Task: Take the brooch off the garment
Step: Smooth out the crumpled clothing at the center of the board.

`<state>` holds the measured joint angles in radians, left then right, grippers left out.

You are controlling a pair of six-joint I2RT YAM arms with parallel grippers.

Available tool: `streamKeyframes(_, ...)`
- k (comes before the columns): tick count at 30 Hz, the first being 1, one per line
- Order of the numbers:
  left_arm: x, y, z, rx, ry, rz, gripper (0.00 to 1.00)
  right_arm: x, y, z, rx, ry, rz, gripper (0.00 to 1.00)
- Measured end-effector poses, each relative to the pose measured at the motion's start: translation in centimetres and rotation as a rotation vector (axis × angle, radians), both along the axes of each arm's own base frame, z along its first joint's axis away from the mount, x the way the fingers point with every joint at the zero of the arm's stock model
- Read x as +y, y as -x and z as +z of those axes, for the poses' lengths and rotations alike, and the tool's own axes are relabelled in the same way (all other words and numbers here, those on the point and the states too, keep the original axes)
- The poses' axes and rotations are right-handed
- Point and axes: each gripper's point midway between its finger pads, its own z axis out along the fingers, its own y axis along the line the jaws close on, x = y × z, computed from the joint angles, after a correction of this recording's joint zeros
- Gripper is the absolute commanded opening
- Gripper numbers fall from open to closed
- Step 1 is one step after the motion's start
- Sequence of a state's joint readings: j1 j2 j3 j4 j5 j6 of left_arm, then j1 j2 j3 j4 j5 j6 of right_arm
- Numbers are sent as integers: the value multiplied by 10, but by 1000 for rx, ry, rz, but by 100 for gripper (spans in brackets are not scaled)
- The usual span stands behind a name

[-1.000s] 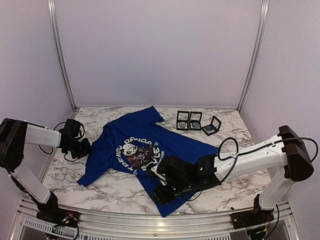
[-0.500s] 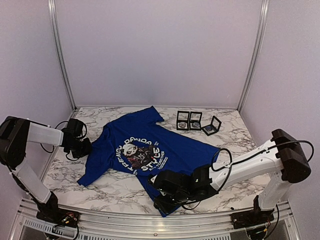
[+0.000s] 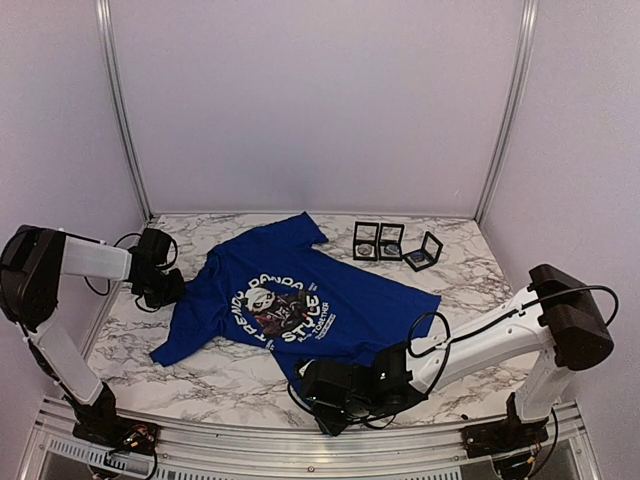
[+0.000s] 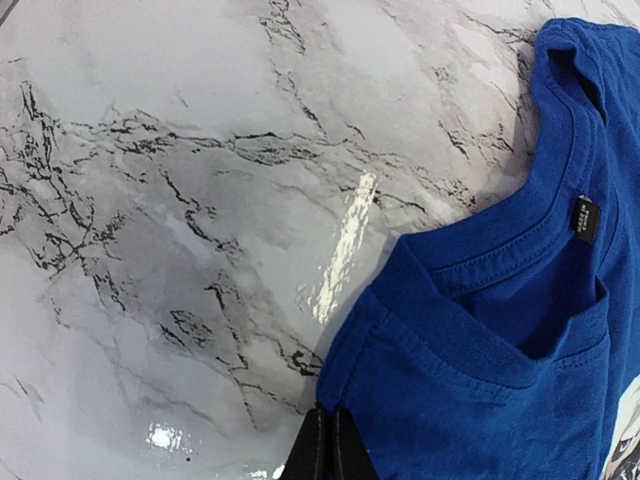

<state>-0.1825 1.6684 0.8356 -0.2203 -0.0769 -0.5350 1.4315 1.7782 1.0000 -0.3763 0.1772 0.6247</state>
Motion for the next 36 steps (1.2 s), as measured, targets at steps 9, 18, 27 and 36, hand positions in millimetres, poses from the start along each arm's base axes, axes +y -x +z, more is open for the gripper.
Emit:
streamKeyframes(9,7,-25,10,-5,-52,-1,0,-6,6,10,17,2,40,0)
streamKeyframes(18,27,-44,29,-19,-106,6,0,-12,33,71,90,-163,174,0)
streamKeyframes(27,35,-46,24,24,-134,-11,0,-54,68,29,226,-80,250,0)
streamKeyframes(36,34,-51,28,28,-136,-16,52,-43,72,30,245,-94,267,29)
